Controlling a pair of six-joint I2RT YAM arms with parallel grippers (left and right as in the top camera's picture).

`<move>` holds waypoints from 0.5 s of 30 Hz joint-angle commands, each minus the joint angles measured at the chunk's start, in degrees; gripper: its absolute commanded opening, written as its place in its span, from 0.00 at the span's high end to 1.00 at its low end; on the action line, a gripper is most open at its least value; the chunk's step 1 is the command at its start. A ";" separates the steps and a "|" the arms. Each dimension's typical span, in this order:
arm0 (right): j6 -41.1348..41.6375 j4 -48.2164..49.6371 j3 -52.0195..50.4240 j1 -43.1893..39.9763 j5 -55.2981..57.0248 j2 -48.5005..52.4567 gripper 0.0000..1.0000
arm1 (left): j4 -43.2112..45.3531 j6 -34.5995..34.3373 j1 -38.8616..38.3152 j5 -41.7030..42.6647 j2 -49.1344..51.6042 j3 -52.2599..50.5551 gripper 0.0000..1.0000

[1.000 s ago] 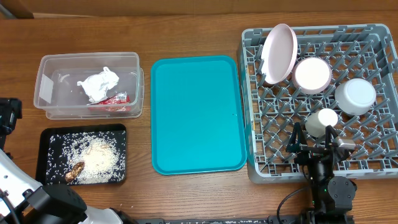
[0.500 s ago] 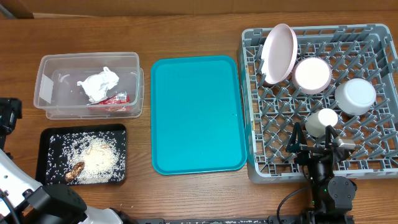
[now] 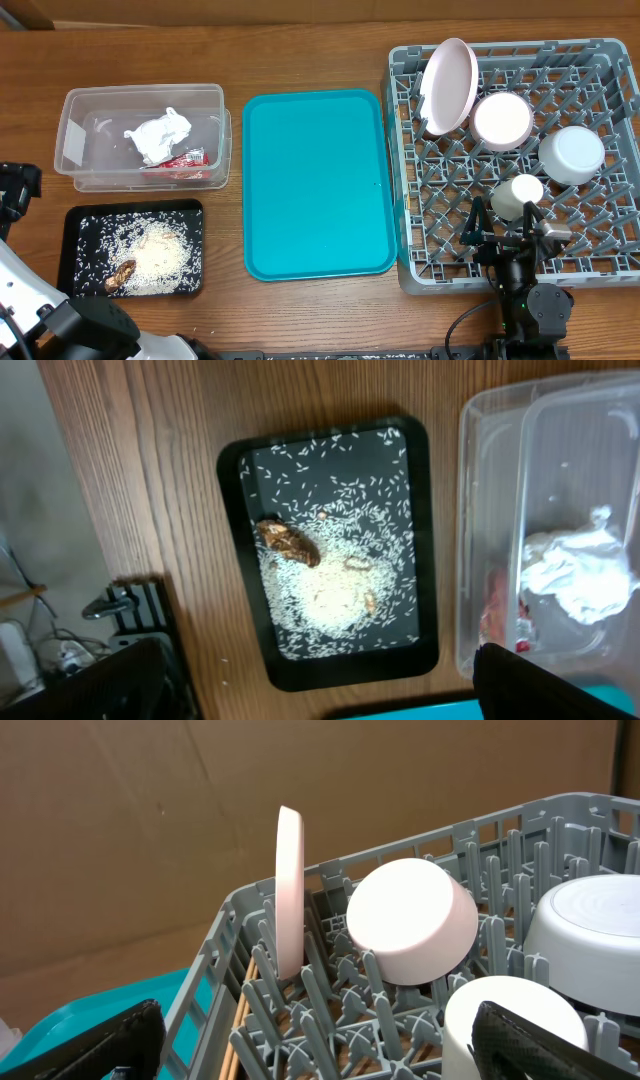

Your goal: Sort waste into correct bins and load items into the dishwasher

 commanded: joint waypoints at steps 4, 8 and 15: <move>-0.24 0.31 -0.61 -0.20 -0.20 -0.57 0.00 | 1.44 5.95 -2.08 -3.30 -6.08 -6.12 0.00; -0.24 0.31 -0.61 -0.20 -0.20 -0.57 0.00 | 7.65 7.89 -3.78 -3.28 -11.37 -13.97 0.00; -0.24 0.31 -0.61 -0.20 -0.20 -0.57 0.00 | 25.44 19.04 -10.01 -0.98 -23.87 -32.89 0.00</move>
